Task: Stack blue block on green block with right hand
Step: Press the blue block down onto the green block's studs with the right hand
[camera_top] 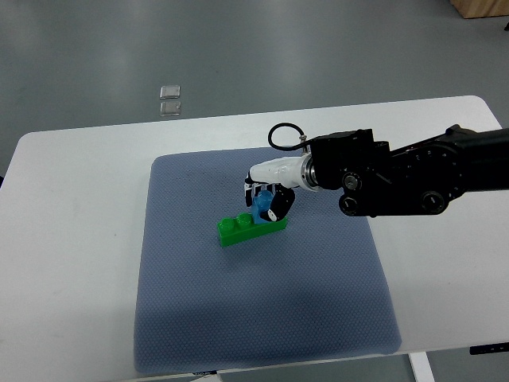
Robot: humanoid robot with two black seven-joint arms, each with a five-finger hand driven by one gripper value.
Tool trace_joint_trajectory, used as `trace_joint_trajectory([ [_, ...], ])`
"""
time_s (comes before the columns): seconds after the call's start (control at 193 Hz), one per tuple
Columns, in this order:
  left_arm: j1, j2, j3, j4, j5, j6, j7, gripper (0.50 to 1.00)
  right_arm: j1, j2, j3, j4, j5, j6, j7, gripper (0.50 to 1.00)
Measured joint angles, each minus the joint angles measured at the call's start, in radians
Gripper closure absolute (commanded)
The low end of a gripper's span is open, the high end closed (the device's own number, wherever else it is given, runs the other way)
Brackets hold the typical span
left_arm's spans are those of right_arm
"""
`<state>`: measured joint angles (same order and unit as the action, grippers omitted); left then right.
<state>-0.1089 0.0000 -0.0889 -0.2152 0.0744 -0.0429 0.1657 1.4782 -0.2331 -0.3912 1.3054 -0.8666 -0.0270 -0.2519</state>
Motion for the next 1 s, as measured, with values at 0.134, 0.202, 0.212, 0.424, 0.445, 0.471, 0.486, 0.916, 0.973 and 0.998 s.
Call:
trace_joint_trajectory([
  [0.134,0.000,0.000,0.000,0.000,0.000,0.000,0.000,0.500,-0.002,0.004,0.000,0.000,0.000,-0.001,0.000,0.879],
  [0.202,0.000,0.000,0.000,0.000,0.000,0.000,0.000,0.500,-0.002,0.006,0.000,0.000,0.000,-0.001,0.000,0.879],
  [0.212,0.000,0.000,0.000,0.000,0.000,0.000,0.000,0.500,-0.002,0.006,-0.001,0.000,0.000,-0.001,0.000,0.879],
  [0.424,0.000,0.000,0.000,0.000,-0.001,0.000,0.000,0.500,-0.005,0.007,-0.002,-0.001,0.000,-0.003,0.012,0.879],
  [0.445,0.000,0.000,0.000,0.000,-0.001,0.000,0.000,0.500,-0.006,0.008,-0.002,-0.001,0.000,-0.003,0.014,0.881],
  [0.471,0.000,0.000,0.000,0.000,-0.001,0.000,0.000,0.500,-0.007,0.008,-0.003,-0.001,-0.001,-0.004,0.016,0.881],
  [0.486,0.000,0.000,0.000,0.000,-0.001,0.000,0.000,0.500,-0.007,0.008,-0.003,-0.001,-0.001,-0.004,0.017,0.881],
  [0.916,0.000,0.000,0.000,-0.001,-0.001,0.000,0.000,0.500,-0.028,0.012,-0.008,-0.006,-0.019,-0.022,0.031,0.881],
  [0.973,0.000,0.000,0.000,-0.001,-0.001,0.000,0.000,0.500,-0.032,0.012,-0.008,-0.010,-0.023,-0.023,0.034,0.881],
  [0.998,0.000,0.000,0.000,-0.001,0.000,0.000,0.000,0.500,-0.034,0.012,-0.008,-0.012,-0.024,-0.023,0.035,0.881],
])
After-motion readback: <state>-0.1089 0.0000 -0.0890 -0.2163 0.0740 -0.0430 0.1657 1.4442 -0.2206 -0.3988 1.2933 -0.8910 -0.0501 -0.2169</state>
